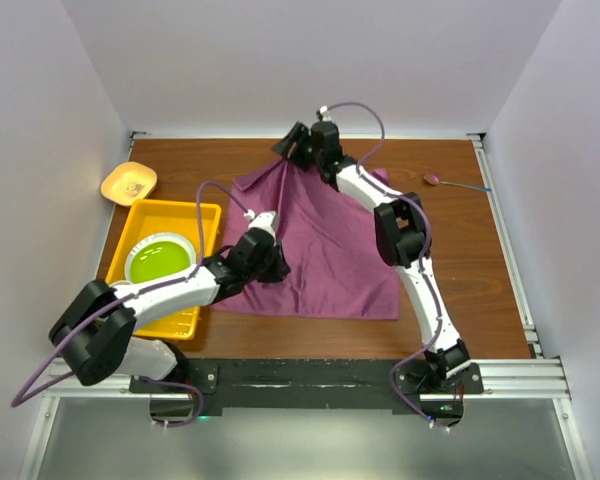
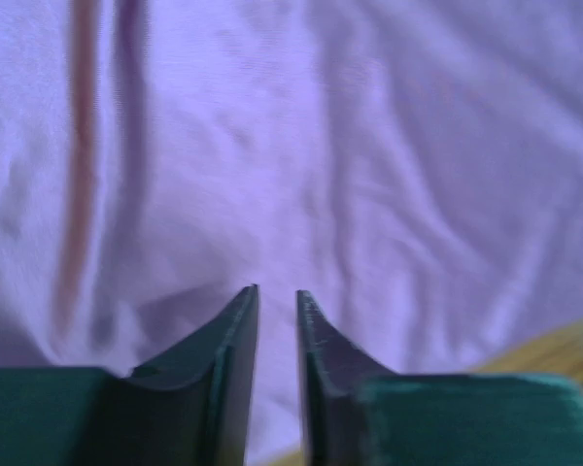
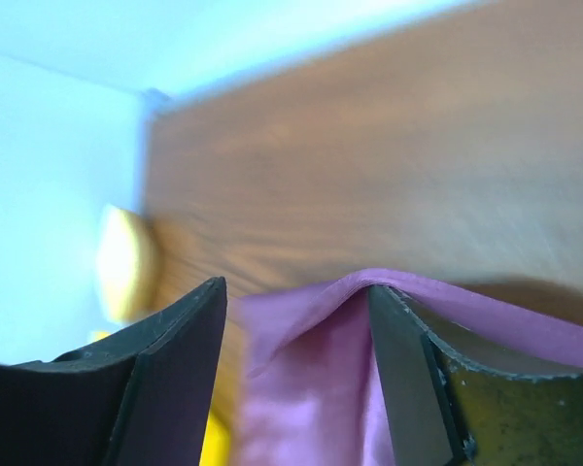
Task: Fold the napkin, place the utensils inside, and roll it up
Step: Flatten the napkin out
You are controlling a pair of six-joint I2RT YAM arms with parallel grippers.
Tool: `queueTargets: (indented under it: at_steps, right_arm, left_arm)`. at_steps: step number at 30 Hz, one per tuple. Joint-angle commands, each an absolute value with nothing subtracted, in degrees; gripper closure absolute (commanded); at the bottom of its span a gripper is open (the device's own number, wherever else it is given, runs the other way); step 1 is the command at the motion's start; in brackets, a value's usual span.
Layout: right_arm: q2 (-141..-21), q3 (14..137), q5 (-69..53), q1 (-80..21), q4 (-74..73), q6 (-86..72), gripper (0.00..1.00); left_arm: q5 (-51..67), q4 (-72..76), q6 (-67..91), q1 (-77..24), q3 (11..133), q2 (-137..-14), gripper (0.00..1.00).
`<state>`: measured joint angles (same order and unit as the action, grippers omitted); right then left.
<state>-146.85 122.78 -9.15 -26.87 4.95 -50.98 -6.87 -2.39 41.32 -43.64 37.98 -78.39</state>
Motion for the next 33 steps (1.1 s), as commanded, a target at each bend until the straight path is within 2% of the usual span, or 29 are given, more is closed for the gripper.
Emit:
queueTargets:
  at_steps: [1,3,5,6,8,11,16,23,33]
  right_arm:
    - [-141.69,132.89,-12.3,-25.14,1.5,-50.1,0.32]
    - [-138.79,130.53,-13.97,-24.79,-1.91,-48.79,0.31]
    - [-135.11,126.24,-13.8,-24.7,-5.51,-46.68,0.23]
    - [-133.96,124.91,-13.89,-24.7,-6.76,-45.97,0.23]
    - [-131.15,121.14,-14.32,-24.35,-10.0,-43.35,0.13]
    - [-130.08,119.0,-14.67,-23.47,-16.4,-39.57,0.04]
    - [-125.43,113.92,-11.45,-23.12,-24.25,-31.91,0.04]
    - [-112.86,93.2,-0.55,-22.59,-24.78,-26.38,0.08]
    - [-100.91,74.8,4.92,-17.76,-24.87,-22.5,0.08]
  left_arm:
    - [-9.67,-6.15,40.17,-43.07,48.4,-72.95,0.66]
    - [-9.23,-7.73,40.08,-41.06,50.79,-72.69,0.6]
    - [-7.05,-8.08,39.99,-38.95,53.43,-73.21,0.59]
    - [-5.99,-7.65,40.08,-36.76,54.05,-74.0,0.58]
    - [-1.87,-7.38,40.25,-34.73,55.89,-75.23,0.57]
    - [-1.4,-7.38,38.85,-33.75,58.0,-77.95,0.57]
    - [-3.43,-8.96,36.65,-33.75,58.89,-83.67,0.59]
    - [-3.34,-4.31,36.56,-34.89,54.32,-89.72,0.65]
    - [-7.47,-1.15,42.0,-45.96,46.86,-92.46,0.66]
